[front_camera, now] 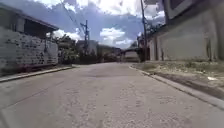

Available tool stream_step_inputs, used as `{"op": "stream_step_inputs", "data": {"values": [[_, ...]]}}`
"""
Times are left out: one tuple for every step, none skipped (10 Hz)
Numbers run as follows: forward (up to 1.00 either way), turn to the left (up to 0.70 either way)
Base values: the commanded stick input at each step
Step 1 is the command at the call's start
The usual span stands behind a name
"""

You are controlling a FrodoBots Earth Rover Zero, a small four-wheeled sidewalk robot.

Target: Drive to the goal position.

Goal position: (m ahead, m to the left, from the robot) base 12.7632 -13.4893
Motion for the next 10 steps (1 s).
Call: {"op": "stream_step_inputs", "data": {"values": [[0.85, 0.0], [0.85, 0.0], [0.85, 0.0], [0.85, 0.0], [0.85, 0.0], [0.85, 0.0], [0.85, 0.0], [0.7, 0.0], [0.7, 0.0], [0.7, 0.0]]}}
